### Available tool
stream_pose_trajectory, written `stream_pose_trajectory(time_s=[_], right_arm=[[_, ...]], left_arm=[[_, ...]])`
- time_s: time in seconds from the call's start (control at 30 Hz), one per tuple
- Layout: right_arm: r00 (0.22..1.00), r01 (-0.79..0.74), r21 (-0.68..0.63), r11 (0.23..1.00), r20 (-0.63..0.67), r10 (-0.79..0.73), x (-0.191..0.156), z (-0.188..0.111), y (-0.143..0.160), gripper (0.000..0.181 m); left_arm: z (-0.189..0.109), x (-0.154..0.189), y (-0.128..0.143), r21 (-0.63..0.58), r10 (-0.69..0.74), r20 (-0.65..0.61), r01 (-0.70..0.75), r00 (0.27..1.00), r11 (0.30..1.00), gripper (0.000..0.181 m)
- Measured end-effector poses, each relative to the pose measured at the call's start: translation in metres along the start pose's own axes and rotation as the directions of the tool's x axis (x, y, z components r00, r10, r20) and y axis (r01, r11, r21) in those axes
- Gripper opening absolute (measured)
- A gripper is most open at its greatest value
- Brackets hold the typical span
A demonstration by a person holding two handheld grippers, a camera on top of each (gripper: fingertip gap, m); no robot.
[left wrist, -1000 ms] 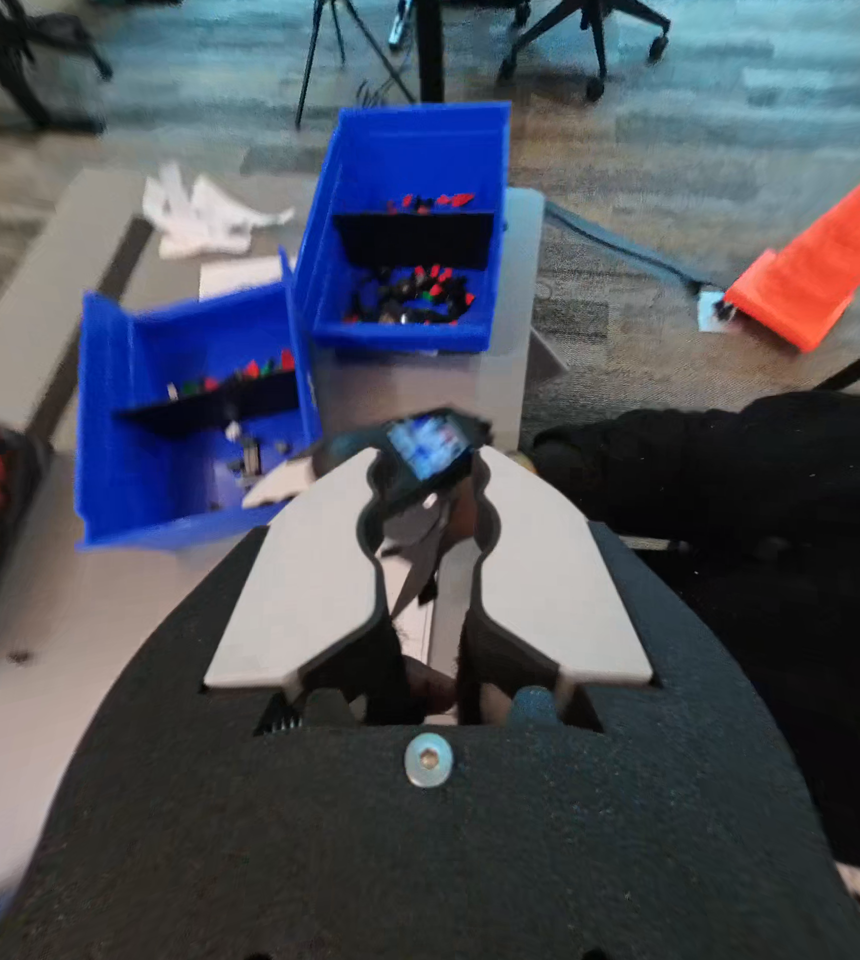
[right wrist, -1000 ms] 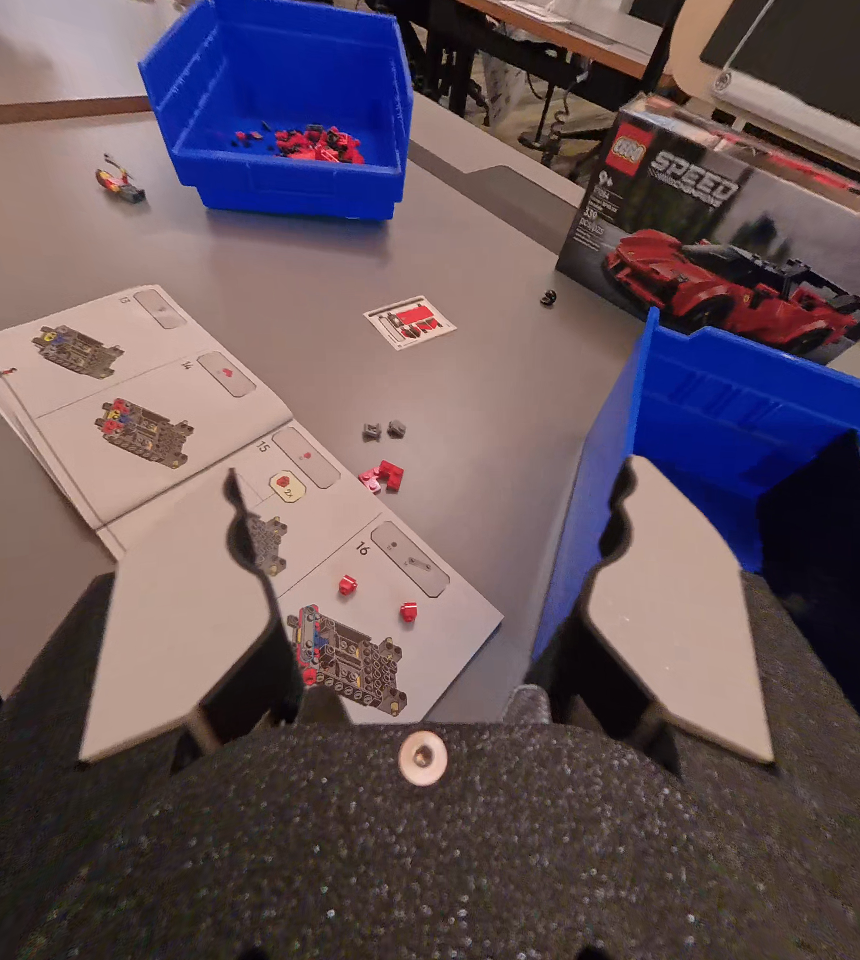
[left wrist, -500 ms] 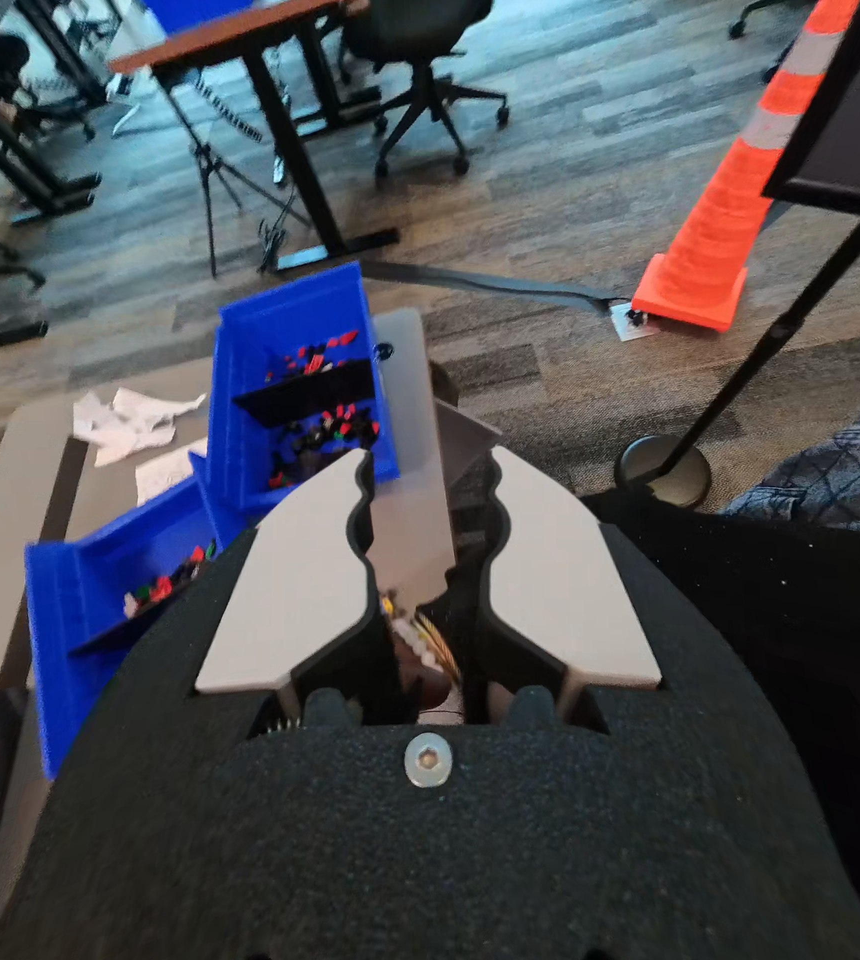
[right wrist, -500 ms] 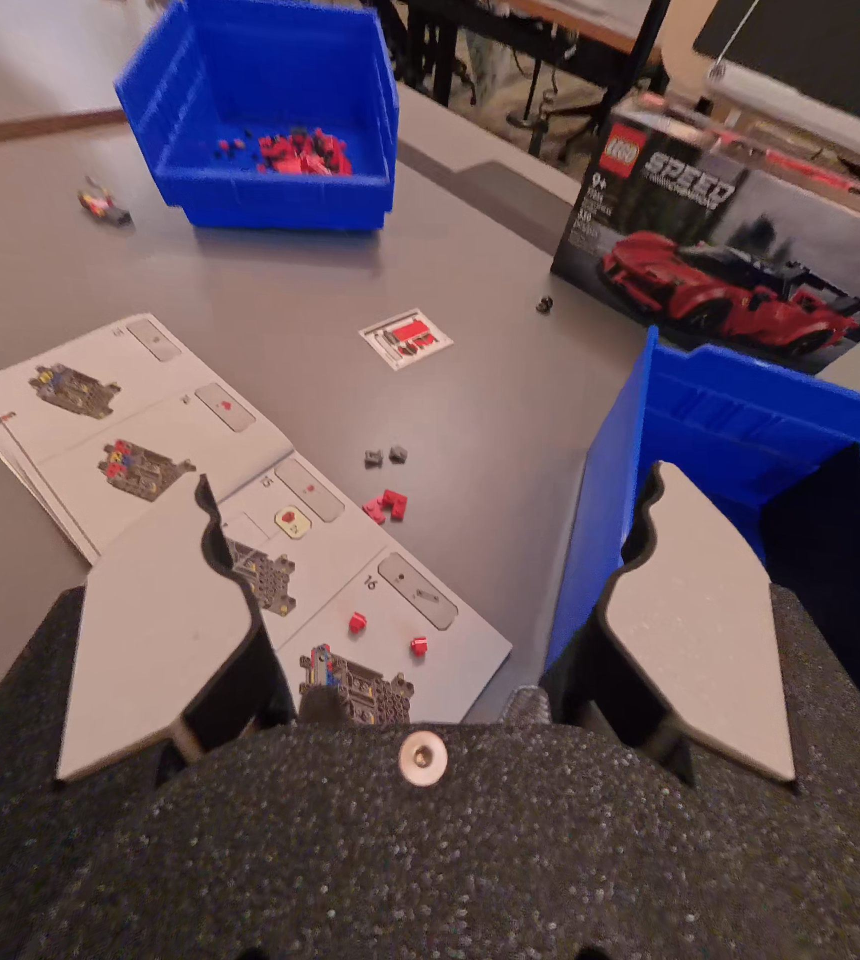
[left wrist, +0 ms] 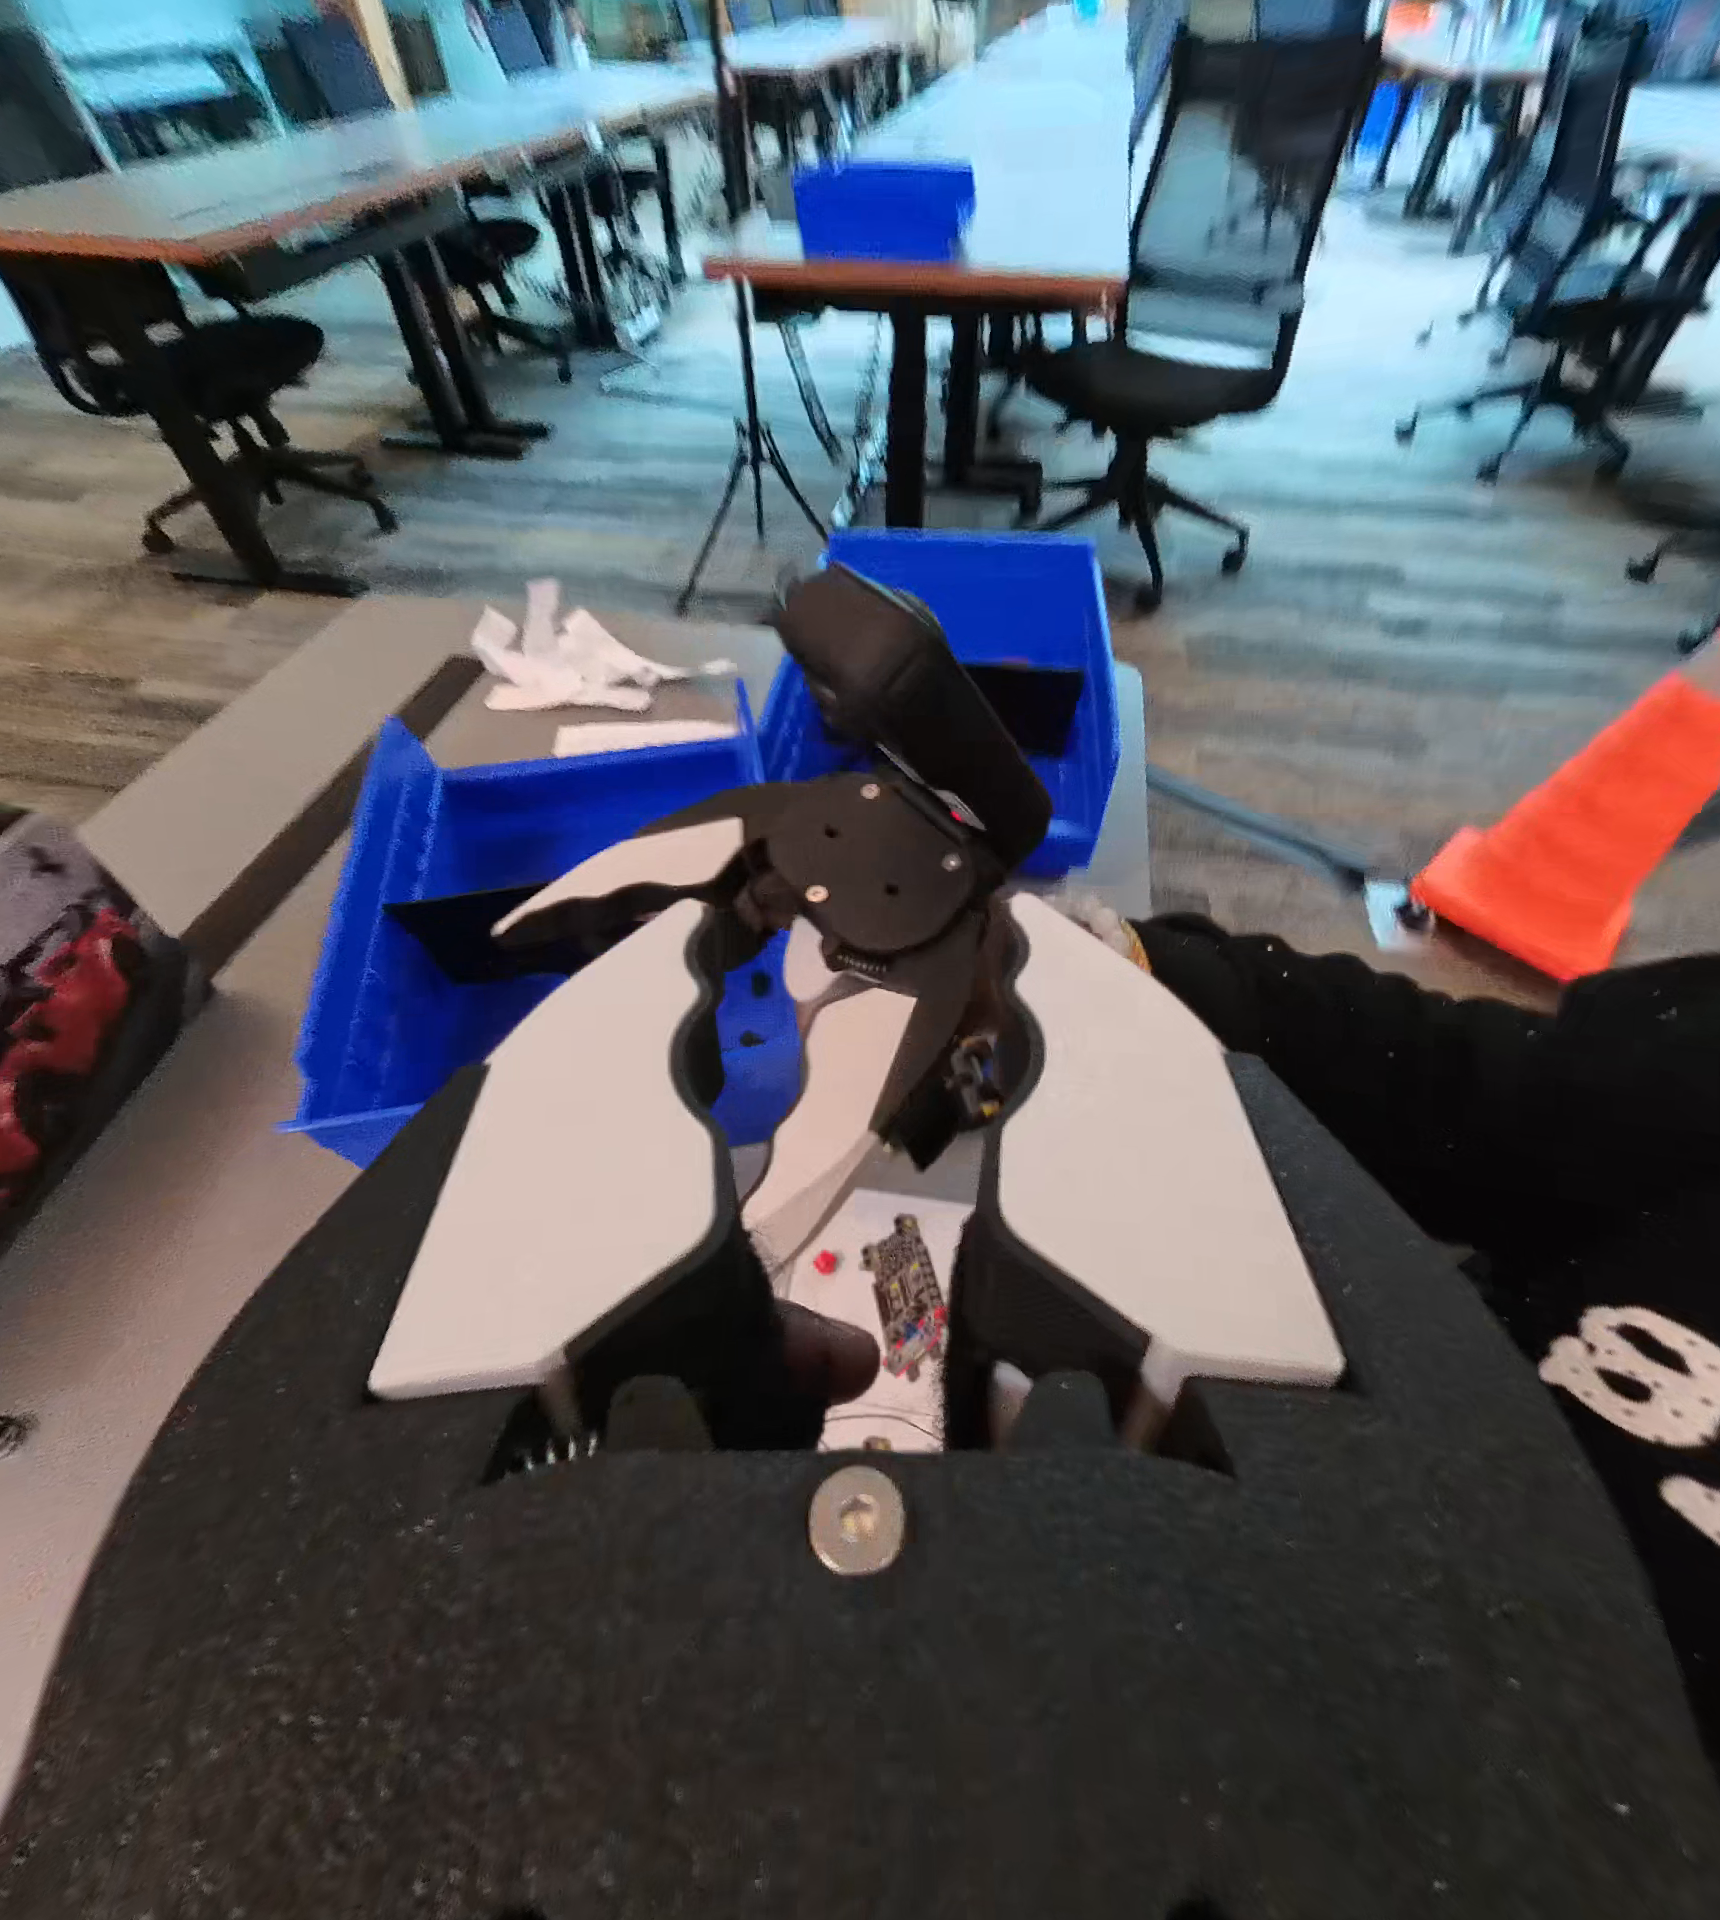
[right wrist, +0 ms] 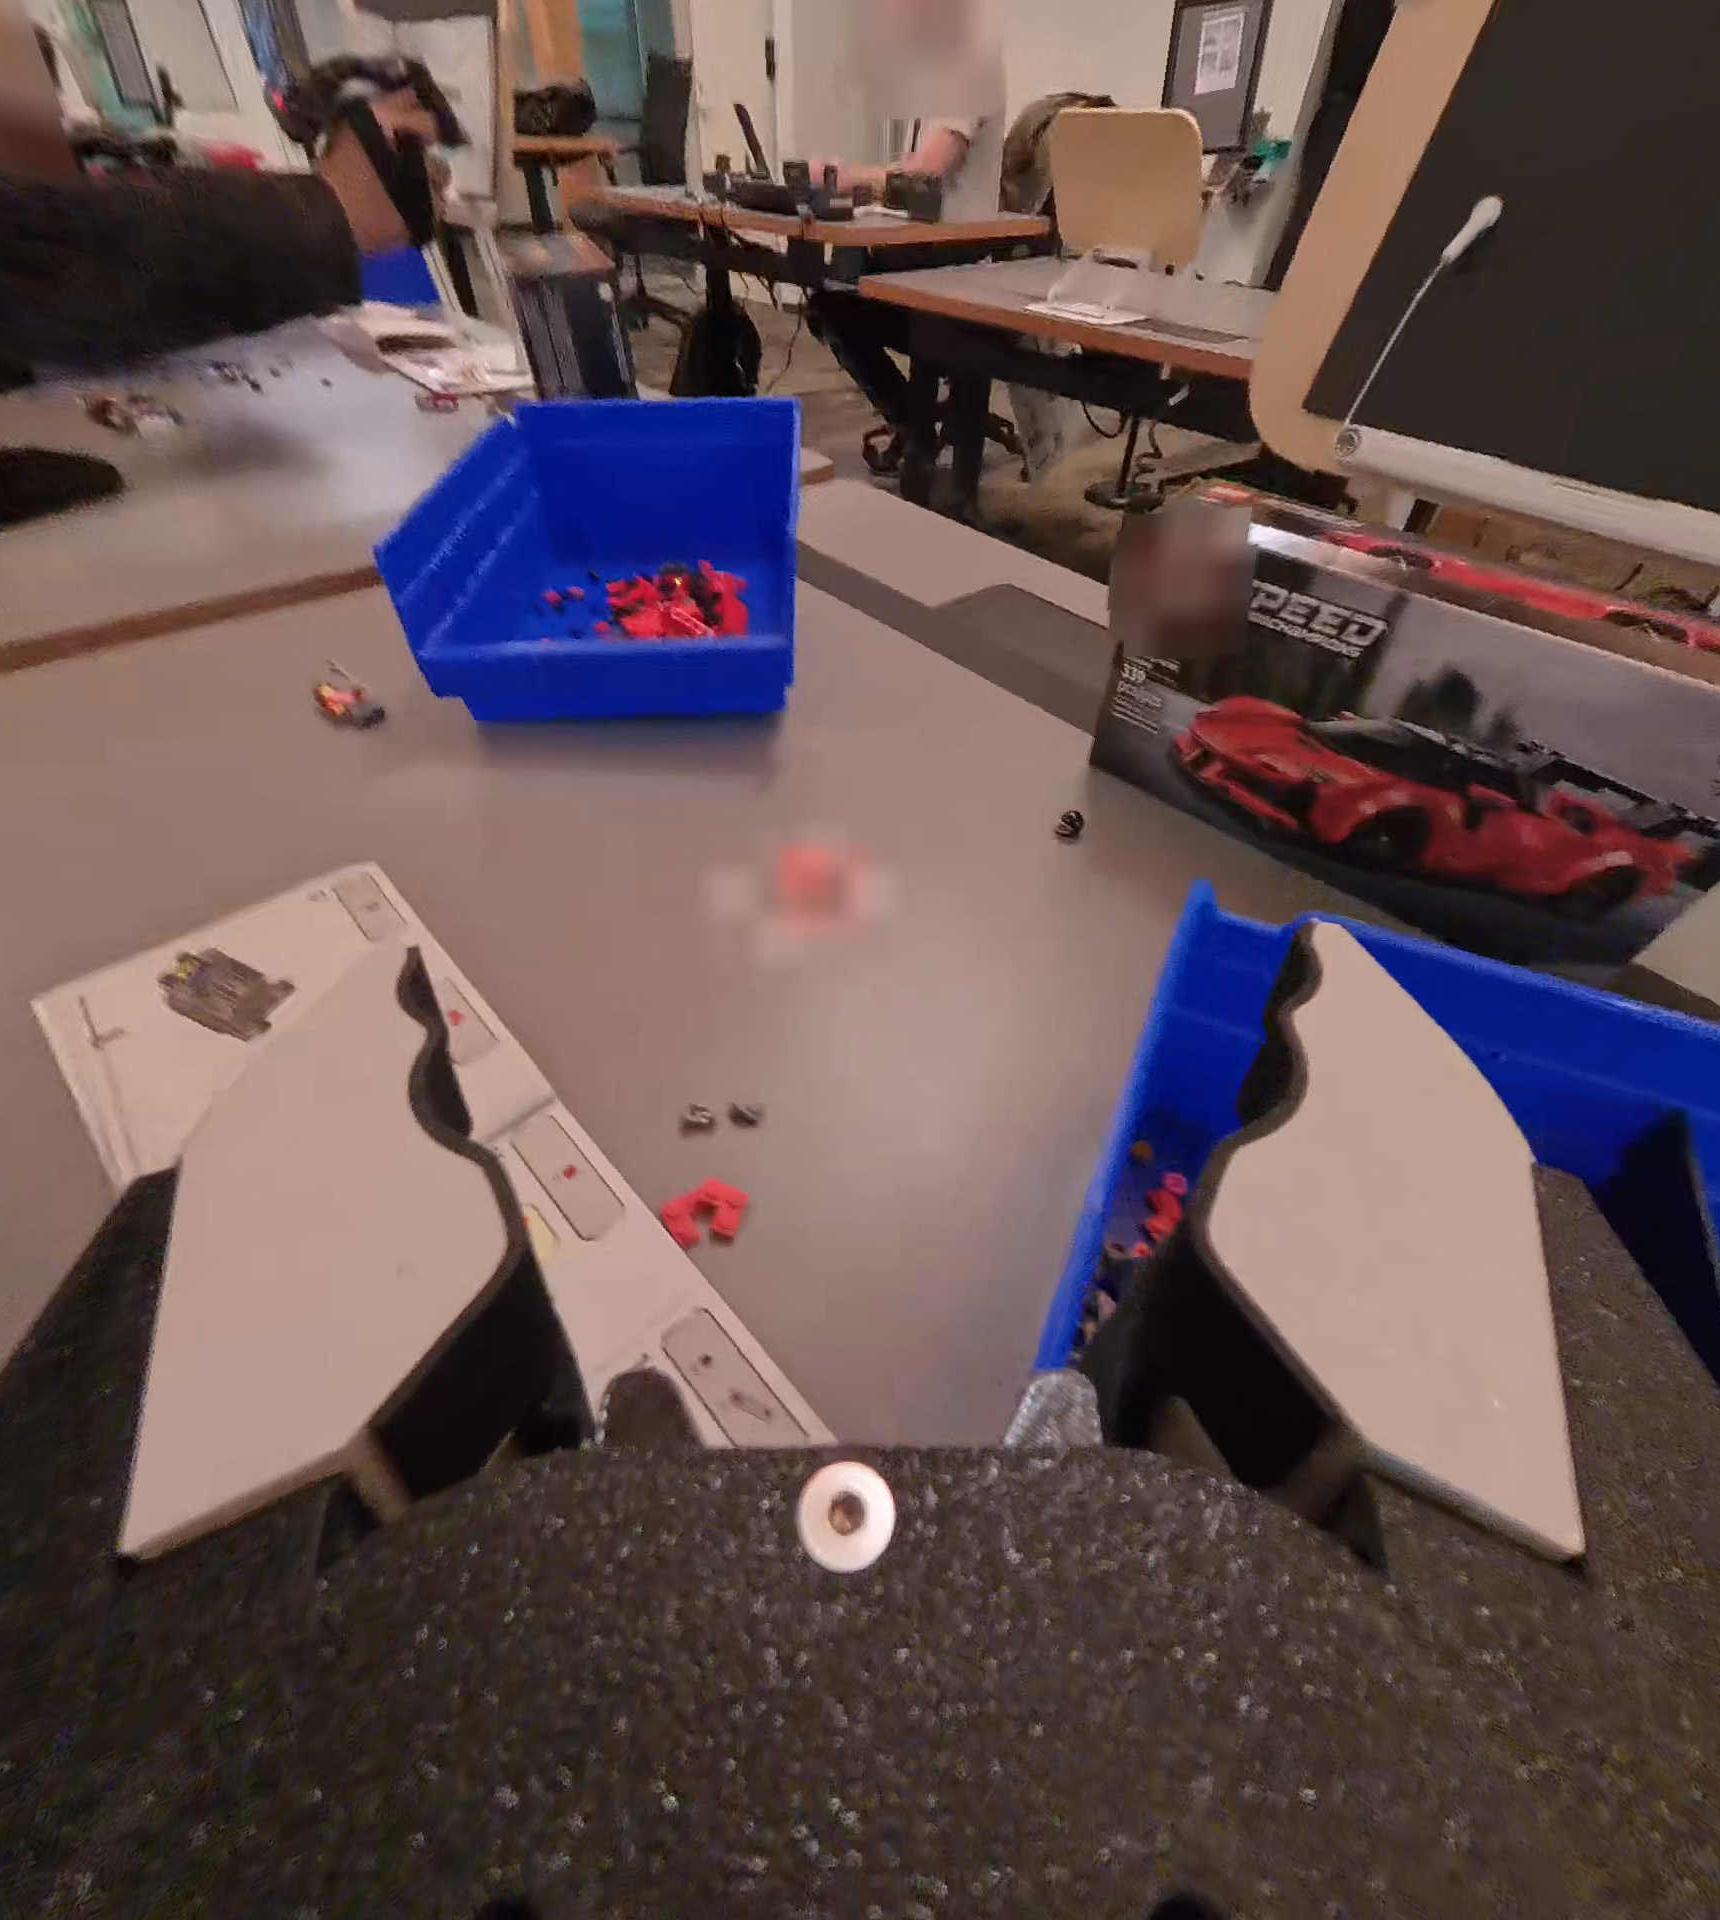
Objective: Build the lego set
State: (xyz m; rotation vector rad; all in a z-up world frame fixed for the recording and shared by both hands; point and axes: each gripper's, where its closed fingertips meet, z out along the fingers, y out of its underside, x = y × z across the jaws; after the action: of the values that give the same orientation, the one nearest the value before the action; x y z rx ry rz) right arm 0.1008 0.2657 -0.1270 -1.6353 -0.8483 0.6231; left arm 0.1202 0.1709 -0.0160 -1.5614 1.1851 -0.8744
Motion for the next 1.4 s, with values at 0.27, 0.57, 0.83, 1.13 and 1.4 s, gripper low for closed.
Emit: stream_pose_trajectory(time_s=[0.27,0.57,0.83,1.13,1.4], right_arm=[[1.0,-0.005,0.182,0.983,0.018,0.002,0.008,-0.021,-0.029,0.147],[0.977,0.21,0.376,0.902,-0.053,-0.205,-0.021,-0.04,-0.061,0.085],[0.979,0.191,0.187,0.964,-0.107,-0.173,0.003,-0.041,-0.019,0.023],[0.943,0.282,-0.169,0.944,0.228,-0.241,-0.032,-0.031,0.048,0.0],[0.938,0.287,-0.33,0.9,0.287,-0.193,-0.038,-0.023,0.082,0.0]], left_arm=[[-0.068,-0.019,0.022,0.199,-0.062,0.231,0.016,0.971,0.98,0.067],[-0.131,-0.065,0.108,0.132,-0.08,0.57,0.004,0.818,0.991,0.068],[-0.117,-0.07,0.131,0.117,0.04,0.551,-0.125,0.834,0.985,0.025],[-0.092,-0.07,0.173,-0.036,0.126,0.444,-0.123,0.887,0.992,0.014],[-0.098,-0.081,0.189,0.039,-0.037,0.388,0.023,0.921,0.999,0.023]])
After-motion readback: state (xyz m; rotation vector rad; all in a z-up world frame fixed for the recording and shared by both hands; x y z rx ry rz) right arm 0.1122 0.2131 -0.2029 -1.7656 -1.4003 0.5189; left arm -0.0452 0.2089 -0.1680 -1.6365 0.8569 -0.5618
